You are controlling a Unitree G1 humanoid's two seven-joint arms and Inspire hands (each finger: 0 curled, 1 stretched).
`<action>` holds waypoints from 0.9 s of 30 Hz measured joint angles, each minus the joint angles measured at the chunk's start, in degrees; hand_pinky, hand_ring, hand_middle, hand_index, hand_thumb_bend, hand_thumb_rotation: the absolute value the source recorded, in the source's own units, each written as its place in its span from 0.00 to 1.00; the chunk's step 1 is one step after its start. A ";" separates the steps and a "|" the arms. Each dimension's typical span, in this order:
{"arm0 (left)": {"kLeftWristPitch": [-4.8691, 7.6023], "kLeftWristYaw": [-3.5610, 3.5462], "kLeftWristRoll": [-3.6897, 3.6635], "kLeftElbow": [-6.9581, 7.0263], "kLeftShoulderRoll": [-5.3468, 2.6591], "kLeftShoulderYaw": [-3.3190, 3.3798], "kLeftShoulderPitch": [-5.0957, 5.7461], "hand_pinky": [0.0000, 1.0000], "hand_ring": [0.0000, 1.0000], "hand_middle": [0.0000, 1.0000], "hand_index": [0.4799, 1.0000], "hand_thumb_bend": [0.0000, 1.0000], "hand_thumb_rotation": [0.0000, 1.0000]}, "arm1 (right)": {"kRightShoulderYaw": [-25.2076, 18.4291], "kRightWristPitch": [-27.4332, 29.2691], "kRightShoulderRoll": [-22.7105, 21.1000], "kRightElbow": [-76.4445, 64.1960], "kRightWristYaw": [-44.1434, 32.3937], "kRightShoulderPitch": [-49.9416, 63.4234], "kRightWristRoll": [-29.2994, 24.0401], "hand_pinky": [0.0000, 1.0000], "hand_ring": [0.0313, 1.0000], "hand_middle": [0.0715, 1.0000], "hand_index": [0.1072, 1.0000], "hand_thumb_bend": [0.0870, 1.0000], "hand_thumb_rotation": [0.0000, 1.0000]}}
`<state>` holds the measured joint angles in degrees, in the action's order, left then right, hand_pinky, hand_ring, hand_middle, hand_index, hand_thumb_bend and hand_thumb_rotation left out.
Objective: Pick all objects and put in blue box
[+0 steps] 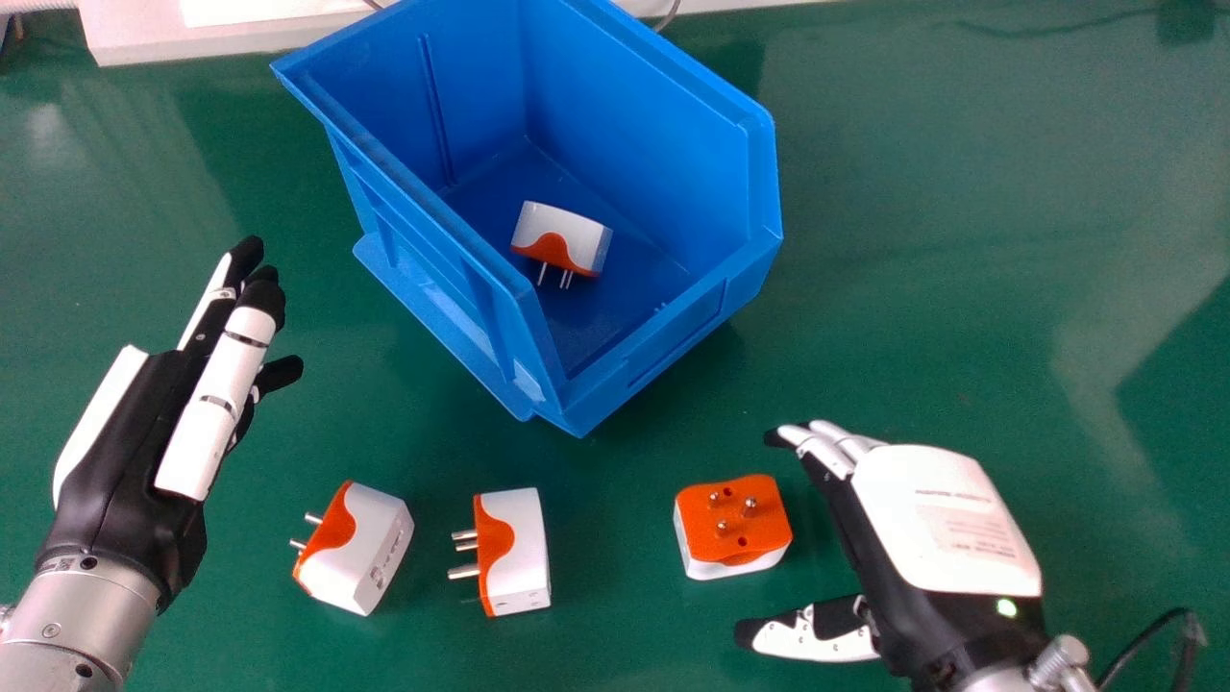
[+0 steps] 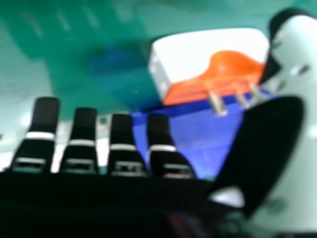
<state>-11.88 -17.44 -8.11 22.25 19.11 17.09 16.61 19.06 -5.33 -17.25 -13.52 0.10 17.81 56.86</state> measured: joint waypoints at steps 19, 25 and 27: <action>-0.52 0.04 0.03 0.84 -0.02 0.02 -0.01 0.91 0.98 1.00 1.00 0.44 1.00 | 1.14 5.05 -5.52 6.10 -1.65 -8.51 -4.30 0.73 0.82 0.83 0.78 0.53 0.20; -0.94 0.07 0.08 1.14 -0.02 0.02 -0.02 0.91 0.98 1.00 1.00 0.44 1.00 | 1.49 5.45 -6.91 7.03 -3.70 -10.84 -4.08 0.72 0.82 0.83 0.78 0.52 0.20; -0.94 0.07 0.09 1.18 -0.02 0.02 -0.02 0.91 0.98 1.00 1.00 0.44 1.00 | 1.60 5.34 -7.22 7.05 -4.24 -11.36 -3.84 0.72 0.82 0.83 0.78 0.52 0.20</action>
<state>-12.82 -17.36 -8.02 23.43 19.09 17.11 16.58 20.66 0.00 -24.47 -6.46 -4.14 6.45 53.02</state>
